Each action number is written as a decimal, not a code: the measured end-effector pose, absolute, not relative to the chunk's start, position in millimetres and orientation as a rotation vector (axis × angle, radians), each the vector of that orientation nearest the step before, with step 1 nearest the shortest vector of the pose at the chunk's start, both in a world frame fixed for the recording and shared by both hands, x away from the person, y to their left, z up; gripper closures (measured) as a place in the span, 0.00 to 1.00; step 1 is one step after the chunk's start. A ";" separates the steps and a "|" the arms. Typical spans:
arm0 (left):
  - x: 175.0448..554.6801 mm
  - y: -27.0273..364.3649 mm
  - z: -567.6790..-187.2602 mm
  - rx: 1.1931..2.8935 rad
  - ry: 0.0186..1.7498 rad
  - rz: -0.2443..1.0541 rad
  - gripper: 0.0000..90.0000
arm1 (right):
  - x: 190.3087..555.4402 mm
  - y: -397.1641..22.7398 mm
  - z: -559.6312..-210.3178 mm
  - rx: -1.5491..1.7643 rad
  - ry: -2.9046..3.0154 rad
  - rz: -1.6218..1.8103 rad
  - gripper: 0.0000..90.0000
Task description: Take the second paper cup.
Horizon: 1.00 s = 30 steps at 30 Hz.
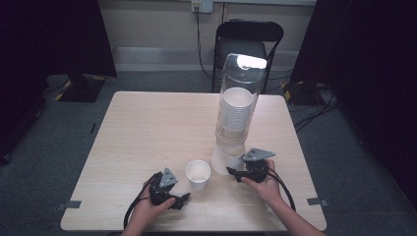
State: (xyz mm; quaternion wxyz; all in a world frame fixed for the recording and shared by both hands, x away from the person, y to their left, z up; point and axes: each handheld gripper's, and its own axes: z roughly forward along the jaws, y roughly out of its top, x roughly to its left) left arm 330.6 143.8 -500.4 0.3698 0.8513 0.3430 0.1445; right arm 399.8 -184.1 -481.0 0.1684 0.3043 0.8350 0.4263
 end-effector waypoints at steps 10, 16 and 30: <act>330.1 143.5 -501.1 2.177 0.879 0.375 0.14 | 372.7 -184.8 -485.8 0.740 2.465 1.232 0.39; 330.2 143.6 -501.0 2.179 0.879 0.375 0.15 | 358.1 -193.3 -495.3 0.736 2.528 1.225 0.39; 330.1 143.4 -501.3 2.170 0.883 0.373 0.15 | 348.7 -191.4 -498.7 0.672 2.583 1.184 0.38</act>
